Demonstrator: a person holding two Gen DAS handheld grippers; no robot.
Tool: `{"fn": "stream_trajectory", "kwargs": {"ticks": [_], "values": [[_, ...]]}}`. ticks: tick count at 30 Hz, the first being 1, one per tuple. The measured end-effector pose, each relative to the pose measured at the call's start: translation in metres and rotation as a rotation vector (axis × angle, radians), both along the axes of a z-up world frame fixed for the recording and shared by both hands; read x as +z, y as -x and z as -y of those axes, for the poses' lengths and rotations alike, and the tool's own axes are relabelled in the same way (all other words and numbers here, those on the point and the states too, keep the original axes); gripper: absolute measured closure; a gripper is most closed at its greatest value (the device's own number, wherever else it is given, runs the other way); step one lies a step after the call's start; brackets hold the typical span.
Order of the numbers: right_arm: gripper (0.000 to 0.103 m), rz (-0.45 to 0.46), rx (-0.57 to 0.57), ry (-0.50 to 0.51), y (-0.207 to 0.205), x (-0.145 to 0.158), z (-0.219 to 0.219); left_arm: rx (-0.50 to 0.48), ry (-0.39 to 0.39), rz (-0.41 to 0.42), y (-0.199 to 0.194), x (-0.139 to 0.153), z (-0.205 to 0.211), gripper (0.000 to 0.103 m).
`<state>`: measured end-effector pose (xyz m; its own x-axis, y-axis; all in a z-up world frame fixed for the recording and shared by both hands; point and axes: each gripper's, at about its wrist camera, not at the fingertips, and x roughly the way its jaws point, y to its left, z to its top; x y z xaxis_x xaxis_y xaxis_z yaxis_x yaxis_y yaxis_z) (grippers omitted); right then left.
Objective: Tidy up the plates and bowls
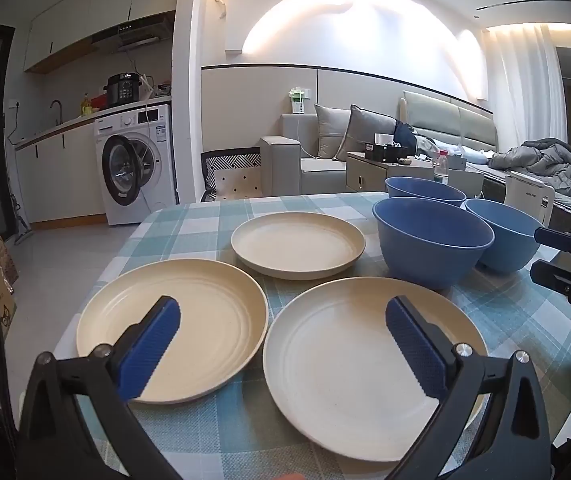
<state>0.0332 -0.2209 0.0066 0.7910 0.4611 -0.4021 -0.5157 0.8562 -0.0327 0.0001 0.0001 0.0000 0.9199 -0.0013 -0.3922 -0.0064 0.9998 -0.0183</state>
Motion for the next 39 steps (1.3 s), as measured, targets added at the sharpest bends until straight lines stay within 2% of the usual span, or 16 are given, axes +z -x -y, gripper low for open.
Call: {"fn": "stream_trajectory", "kwargs": {"ticks": [39], "values": [[0.0,0.002,0.006,0.008,0.002,0.0001,-0.0006,0.003,0.012,-0.004,0.0026,-0.0004,-0.0091,0.0]]}}
